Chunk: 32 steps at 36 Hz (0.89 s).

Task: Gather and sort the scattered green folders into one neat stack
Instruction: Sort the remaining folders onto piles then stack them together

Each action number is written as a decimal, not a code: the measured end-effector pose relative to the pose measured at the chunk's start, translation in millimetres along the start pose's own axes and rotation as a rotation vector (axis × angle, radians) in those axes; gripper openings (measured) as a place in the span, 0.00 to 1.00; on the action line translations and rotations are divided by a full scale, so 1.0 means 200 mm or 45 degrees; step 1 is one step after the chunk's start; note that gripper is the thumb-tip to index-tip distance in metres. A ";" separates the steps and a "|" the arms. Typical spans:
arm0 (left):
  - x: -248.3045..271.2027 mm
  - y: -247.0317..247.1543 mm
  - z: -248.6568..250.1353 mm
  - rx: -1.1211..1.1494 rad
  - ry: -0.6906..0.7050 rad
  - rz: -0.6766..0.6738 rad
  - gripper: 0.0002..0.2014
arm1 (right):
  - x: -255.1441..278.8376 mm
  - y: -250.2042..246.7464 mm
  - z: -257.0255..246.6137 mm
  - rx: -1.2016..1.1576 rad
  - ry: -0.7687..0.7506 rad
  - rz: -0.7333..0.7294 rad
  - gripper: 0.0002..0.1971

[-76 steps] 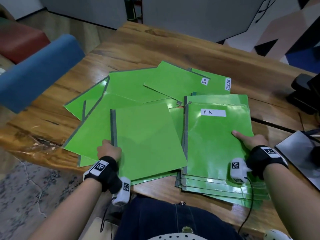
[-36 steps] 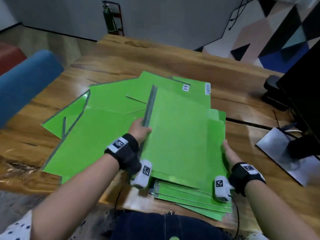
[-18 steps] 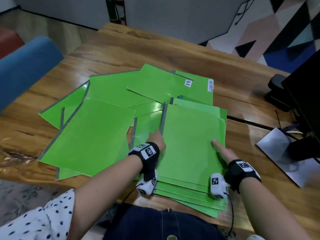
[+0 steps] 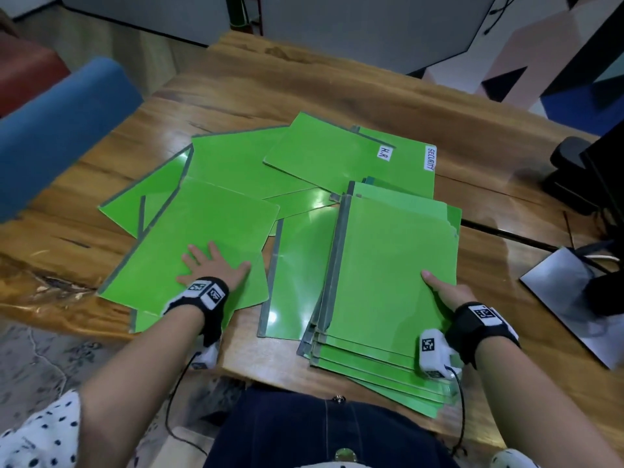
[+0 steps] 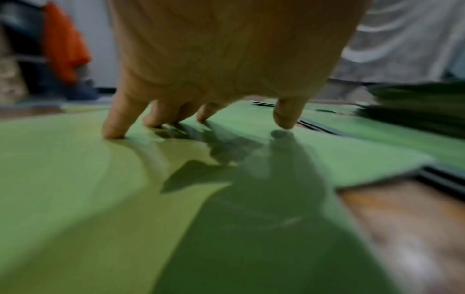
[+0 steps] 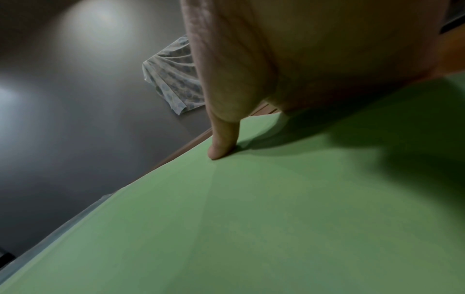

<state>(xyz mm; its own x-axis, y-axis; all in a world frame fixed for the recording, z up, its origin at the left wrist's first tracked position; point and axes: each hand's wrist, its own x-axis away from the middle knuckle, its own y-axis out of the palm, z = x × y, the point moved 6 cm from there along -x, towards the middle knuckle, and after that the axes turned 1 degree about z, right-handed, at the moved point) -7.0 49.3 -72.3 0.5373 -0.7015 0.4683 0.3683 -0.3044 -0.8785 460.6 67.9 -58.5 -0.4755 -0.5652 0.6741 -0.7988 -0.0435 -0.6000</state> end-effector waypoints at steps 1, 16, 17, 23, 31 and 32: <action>0.02 0.02 0.00 -0.049 0.026 0.012 0.49 | 0.00 0.00 0.00 0.009 -0.002 0.006 0.53; -0.08 -0.23 -0.21 0.132 -0.199 0.083 0.57 | 0.03 -0.01 0.00 0.043 -0.002 0.033 0.51; -0.09 -0.23 -0.23 0.156 -0.226 0.073 0.58 | 0.03 -0.01 -0.01 0.049 -0.005 0.030 0.51; -0.06 -0.21 -0.20 0.496 -0.185 -0.004 0.45 | 0.04 -0.01 -0.01 0.052 -0.015 0.024 0.51; -0.05 -0.43 0.06 0.922 0.186 -0.008 0.36 | 0.03 -0.03 0.00 -0.016 -0.046 0.078 0.52; -0.06 -0.45 0.08 1.039 0.181 -0.019 0.34 | 0.03 -0.04 0.01 -0.029 -0.053 0.092 0.52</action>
<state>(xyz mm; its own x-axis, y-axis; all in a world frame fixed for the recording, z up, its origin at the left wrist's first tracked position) -34.1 94.7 2.7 0.4471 -0.7926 0.4146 0.8389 0.2108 -0.5017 464.6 63.9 -51.6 -0.5170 -0.6000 0.6106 -0.7714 0.0173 -0.6361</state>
